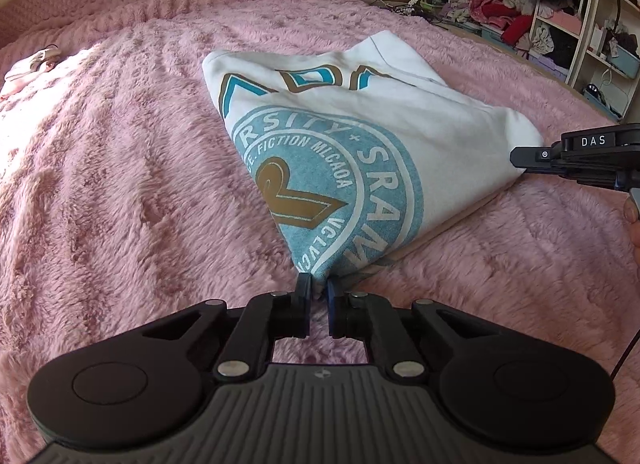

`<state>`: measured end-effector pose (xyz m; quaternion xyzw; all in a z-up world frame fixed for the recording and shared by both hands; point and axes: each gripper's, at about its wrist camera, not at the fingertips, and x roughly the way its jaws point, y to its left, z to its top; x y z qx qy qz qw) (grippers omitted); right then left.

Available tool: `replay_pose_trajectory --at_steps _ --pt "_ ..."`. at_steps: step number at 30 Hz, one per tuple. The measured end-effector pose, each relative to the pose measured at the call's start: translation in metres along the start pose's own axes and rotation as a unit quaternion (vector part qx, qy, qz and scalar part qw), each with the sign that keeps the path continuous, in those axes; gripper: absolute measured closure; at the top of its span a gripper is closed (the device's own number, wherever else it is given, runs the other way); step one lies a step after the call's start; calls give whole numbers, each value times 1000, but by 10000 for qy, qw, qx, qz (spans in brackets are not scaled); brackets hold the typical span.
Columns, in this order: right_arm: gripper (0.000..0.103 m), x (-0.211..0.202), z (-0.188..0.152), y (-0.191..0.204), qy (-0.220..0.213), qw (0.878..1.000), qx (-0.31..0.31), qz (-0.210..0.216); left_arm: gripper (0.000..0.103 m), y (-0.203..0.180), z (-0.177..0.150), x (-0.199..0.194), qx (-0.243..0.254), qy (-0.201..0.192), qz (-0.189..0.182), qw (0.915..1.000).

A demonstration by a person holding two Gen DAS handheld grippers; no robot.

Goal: Fold small clothes

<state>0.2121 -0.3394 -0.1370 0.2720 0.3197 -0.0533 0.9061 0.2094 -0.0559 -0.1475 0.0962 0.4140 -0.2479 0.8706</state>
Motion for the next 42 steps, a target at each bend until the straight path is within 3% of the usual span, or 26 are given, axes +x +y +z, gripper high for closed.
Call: replay_pose_trajectory --at_steps 4,8,11,13,15,19,20,22,26,28,30,31,35,37,42 --pt "103 9 -11 -14 137 9997 195 77 95 7 -2 -3 -241 11 -153 9996" --pt "76 -11 -3 -17 34 9993 265 247 95 14 -5 -32 -437 -73 -403 9982" --pt "63 -25 22 -9 -372 9988 16 318 94 22 -1 -49 -682 -376 -555 9954" --pt "61 -22 45 1 -663 9967 -250 394 94 27 9 -53 -925 -570 -692 9917" --pt "60 -7 68 13 -895 9930 -549 537 94 32 20 -49 -1187 -765 -904 9858" --pt "43 41 107 34 -867 9886 -971 752 94 30 40 -28 -1567 -952 -1182 9759" --pt "36 59 119 41 -863 9881 -1080 668 94 29 42 -21 -1658 -965 -1281 9730" --pt "35 82 132 49 -833 9876 -1242 486 92 28 44 -11 -1768 -971 -1420 9691" --pt "32 136 150 58 -395 9876 -1516 -58 90 23 39 10 -1775 -735 -1368 9718" --pt "32 153 152 57 -207 9877 -1534 -216 90 23 32 17 -1803 -686 -1358 9718" --pt "62 163 151 53 -28 9889 -1485 -50 90 25 25 21 -1820 -631 -1339 9721" --pt "94 165 150 54 37 9881 -1538 26 90 26 23 22 -1860 -619 -1369 9710" --pt "95 158 151 62 -195 9819 -1875 165 90 26 21 23 -1855 -594 -1386 9710" --pt "96 161 155 63 -321 9797 -1980 11 90 24 23 24 -1832 -536 -1338 9724" --pt "100 197 151 35 51 9823 -1834 -385 90 19 26 25 -1774 -462 -1243 9752"
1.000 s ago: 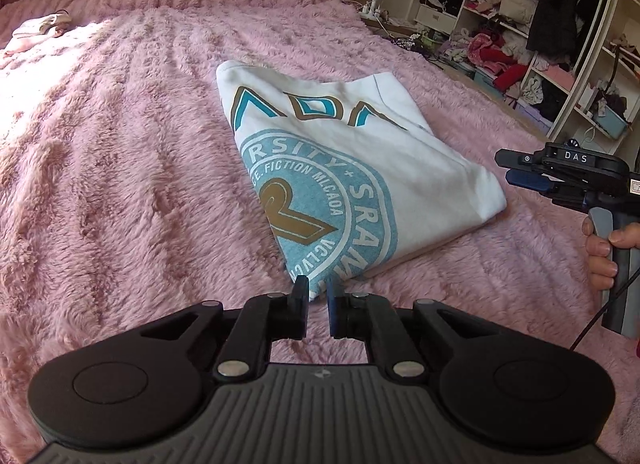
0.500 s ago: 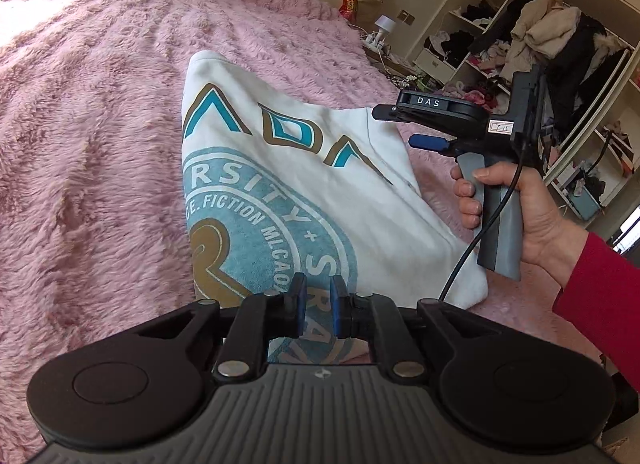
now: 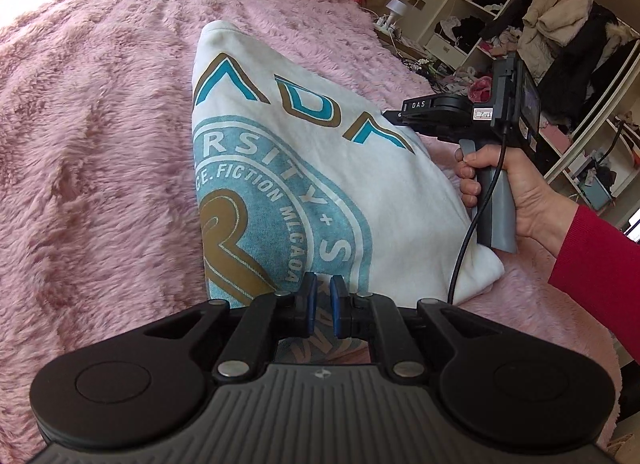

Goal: Fold small clothes

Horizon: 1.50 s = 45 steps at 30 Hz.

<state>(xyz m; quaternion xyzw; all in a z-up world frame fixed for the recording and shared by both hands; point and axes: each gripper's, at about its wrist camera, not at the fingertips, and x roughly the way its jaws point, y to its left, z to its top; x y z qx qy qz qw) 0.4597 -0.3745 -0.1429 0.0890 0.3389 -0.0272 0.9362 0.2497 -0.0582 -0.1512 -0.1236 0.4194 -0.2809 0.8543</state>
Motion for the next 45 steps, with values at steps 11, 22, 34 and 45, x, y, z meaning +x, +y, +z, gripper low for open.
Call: replay_pose_trajectory --at_steps 11,22,34,45 --pt "63 -111 -34 -18 -566 9936 74 973 90 3 2 2 -44 33 18 10000" --pt "57 -193 -140 -30 -73 9929 200 1167 91 1 2 3 -90 39 88 9999" --pt "98 -180 -154 -34 262 9932 489 1023 90 2 2 5 -113 104 100 9998" --pt "62 -158 -81 -35 -571 9883 753 1199 81 20 45 -12 -742 -275 -193 9967"
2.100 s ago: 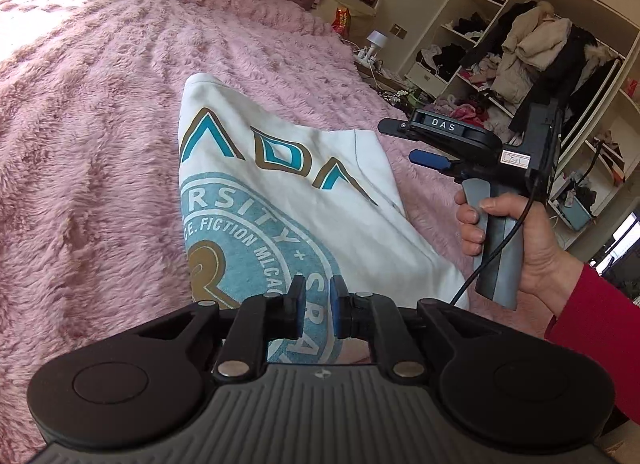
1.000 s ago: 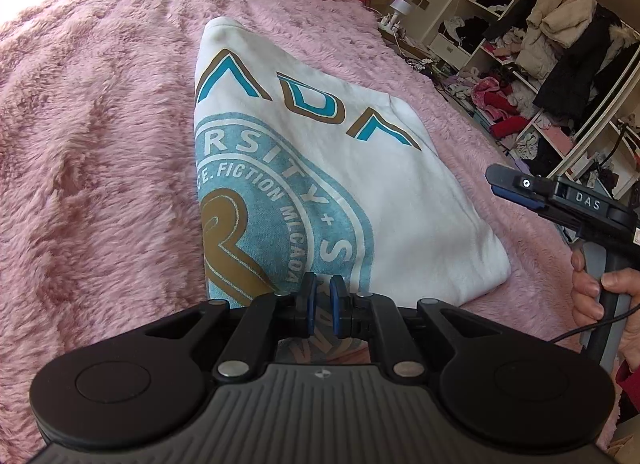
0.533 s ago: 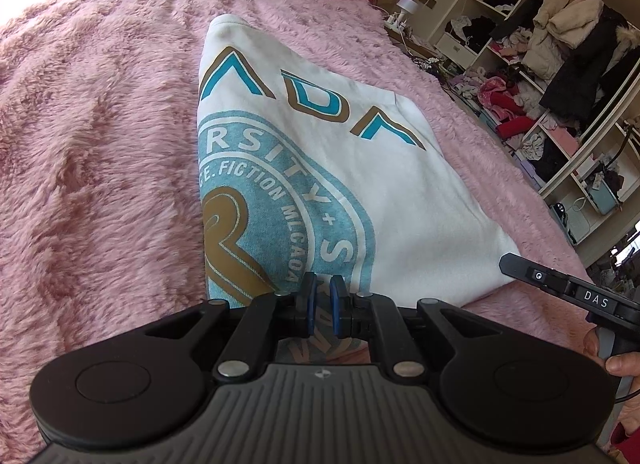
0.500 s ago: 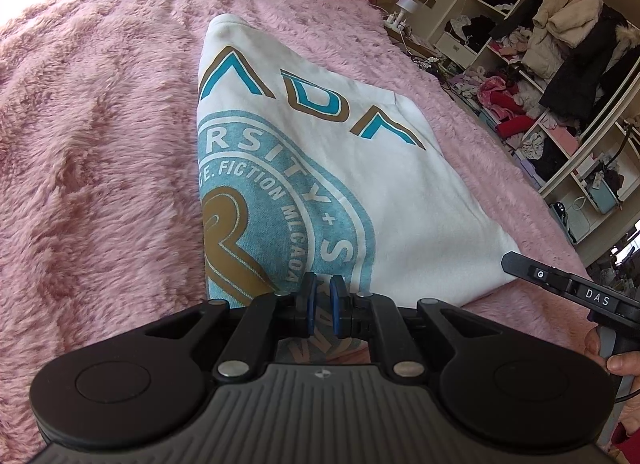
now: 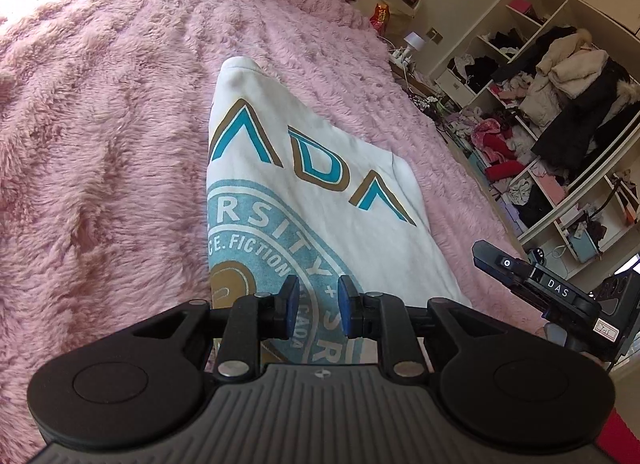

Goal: Fold small clothes

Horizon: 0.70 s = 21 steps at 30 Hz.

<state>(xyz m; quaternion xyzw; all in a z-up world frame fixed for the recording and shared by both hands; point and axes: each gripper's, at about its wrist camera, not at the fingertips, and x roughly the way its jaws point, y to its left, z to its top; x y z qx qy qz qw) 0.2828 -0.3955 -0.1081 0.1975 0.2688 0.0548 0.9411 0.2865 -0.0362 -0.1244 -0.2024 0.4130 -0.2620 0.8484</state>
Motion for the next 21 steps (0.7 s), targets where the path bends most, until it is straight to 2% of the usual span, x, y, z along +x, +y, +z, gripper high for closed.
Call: replay_pose_trajectory --at_steps 5,10,13,18,21 --pt "61 63 30 -2 216 9992 280 -182 81 14 8 21 -253 92 32 9996" --pt "63 99 34 5 418 9984 -8 -368 81 24 0 26 -329 63 -77 9994" --pt "97 104 32 10 392 9983 -292 -308 81 26 -1 26 -306 73 -108 9994" --pt "103 96 39 14 161 9983 -483 -301 81 25 0 26 -217 87 -130 9996" --pt "103 106 33 8 400 9965 -539 -499 81 25 -3 29 -121 90 -112 9998"
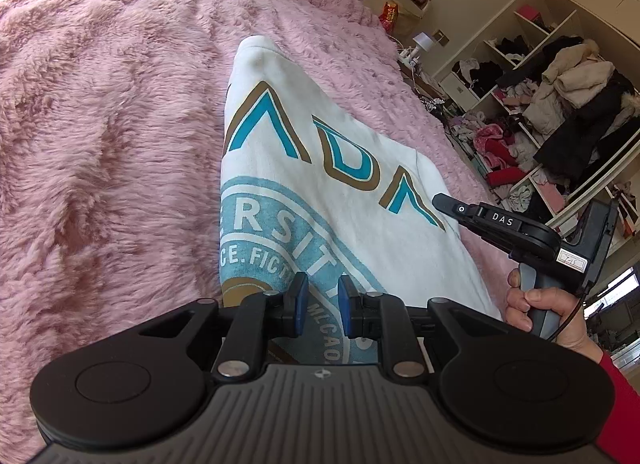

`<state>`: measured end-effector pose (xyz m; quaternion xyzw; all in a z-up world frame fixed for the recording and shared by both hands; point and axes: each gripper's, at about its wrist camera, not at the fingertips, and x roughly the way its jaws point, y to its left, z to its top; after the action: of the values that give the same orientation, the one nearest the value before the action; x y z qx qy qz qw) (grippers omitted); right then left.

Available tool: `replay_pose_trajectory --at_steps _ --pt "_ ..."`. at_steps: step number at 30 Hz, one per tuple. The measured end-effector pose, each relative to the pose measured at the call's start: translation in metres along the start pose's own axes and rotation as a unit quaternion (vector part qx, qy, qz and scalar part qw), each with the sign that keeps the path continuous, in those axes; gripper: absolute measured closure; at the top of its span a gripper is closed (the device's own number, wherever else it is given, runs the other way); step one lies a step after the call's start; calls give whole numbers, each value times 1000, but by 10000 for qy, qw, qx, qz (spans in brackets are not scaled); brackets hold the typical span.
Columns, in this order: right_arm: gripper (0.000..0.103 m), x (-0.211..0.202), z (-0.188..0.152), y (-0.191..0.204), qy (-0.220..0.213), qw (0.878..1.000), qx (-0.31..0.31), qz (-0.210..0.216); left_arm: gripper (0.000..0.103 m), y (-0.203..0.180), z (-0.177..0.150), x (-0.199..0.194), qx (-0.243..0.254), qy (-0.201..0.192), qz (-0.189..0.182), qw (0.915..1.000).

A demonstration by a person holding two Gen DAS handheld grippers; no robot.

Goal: Fold small clothes

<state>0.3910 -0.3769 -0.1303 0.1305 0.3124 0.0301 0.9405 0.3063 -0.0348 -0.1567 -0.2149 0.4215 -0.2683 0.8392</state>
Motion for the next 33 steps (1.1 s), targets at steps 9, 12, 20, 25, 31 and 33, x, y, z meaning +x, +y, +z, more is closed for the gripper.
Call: replay_pose_trajectory --at_steps 9,12,20,25,31,33 --pt "62 -59 -19 14 -422 9989 -83 165 73 -18 -8 -32 496 -211 -31 9985" --pt "62 -102 -45 32 -395 9958 -327 756 66 -25 -29 -54 647 -334 -229 9971" --pt "62 -131 -109 56 155 9933 -763 852 66 -22 -58 -43 588 119 -163 9981" --pt "64 -120 -119 29 442 9970 -144 614 66 -6 -60 -38 231 217 -221 9993" --pt "55 -137 -110 18 317 9958 305 804 61 -13 -53 -55 194 134 -208 9995" --pt "46 -149 -101 8 53 9946 409 948 40 -13 -47 -67 211 -16 -279 9994"
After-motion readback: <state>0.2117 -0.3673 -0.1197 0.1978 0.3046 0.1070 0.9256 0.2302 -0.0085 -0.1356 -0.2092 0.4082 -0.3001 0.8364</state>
